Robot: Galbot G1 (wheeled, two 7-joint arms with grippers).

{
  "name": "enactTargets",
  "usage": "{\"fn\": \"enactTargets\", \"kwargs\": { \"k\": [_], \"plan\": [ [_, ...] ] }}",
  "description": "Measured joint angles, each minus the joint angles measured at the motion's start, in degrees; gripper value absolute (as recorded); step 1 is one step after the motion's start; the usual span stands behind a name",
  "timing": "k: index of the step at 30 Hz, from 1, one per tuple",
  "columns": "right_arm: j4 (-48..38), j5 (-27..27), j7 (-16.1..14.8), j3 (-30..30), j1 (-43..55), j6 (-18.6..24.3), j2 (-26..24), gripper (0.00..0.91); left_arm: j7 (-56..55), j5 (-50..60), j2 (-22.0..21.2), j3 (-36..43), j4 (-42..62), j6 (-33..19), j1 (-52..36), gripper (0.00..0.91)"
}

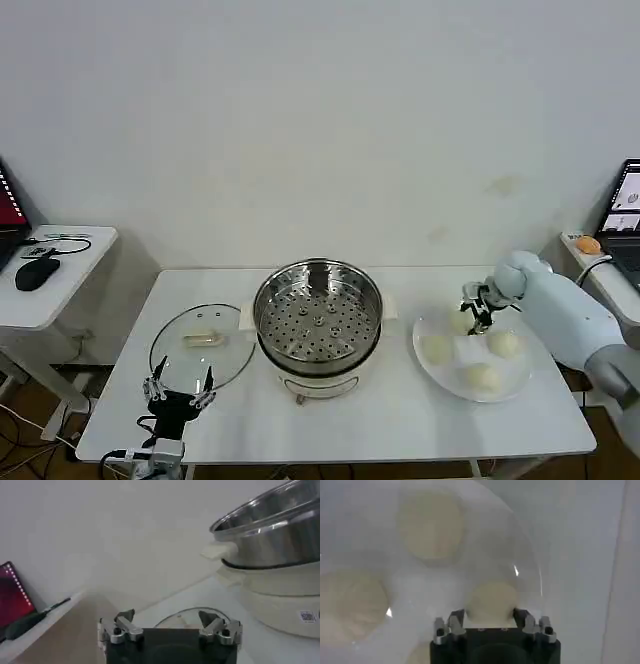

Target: Take steamed baozi put them in steamer then cover it.

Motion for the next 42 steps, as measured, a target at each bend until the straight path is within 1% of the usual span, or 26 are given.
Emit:
{"fn": "enactTargets", "kwargs": {
  "k": [6, 12, 18, 25, 26, 34, 42],
  "plan": [
    [1.3, 1.3, -0.3, -0.2, 1.0, 0.1, -1.0, 0.625, -0.1, 0.0, 0.0, -0.1, -0.3, -0.1, 0.4, 0.907],
    [5.1, 3.9, -0.5, -1.5, 3.1, 0.4, -3.4, 0.635, -0.2, 0.0, 0.2, -0.1, -0.5, -0.4, 0.8, 0.907],
    [9.8, 7.8, -0.5, -4.4, 7.4, 0.6, -6.3, 0.635, -0.3, 0.0, 0.5, 0.0, -0.6, -0.4, 0.8, 0.907],
    [15.1, 13.0, 0.1, -9.6, 14.9, 1.4, -7.2, 0.635, -0.3, -0.1, 0.3, -0.1, -1.0, -0.3, 0.7, 0.907],
    [15.7, 13.7, 0.2, -10.4, 16.0, 1.5, -7.1, 0.625, -0.3, -0.1, 0.2, -0.1, -1.1, -0.3, 0.7, 0.907],
    [20.6, 19.3, 2.3, -18.0, 24.6, 3.2, -4.7, 0.635, -0.3, -0.8, 0.4, -0.8, -1.5, 0.2, 0.8, 0.907],
    [23.0, 23.3, 5.1, -25.3, 30.1, 6.5, 0.5, 0.625, 0.0, -2.1, 0.6, -1.4, -2.5, 0.9, 0.9, 0.907]
  ]
}}
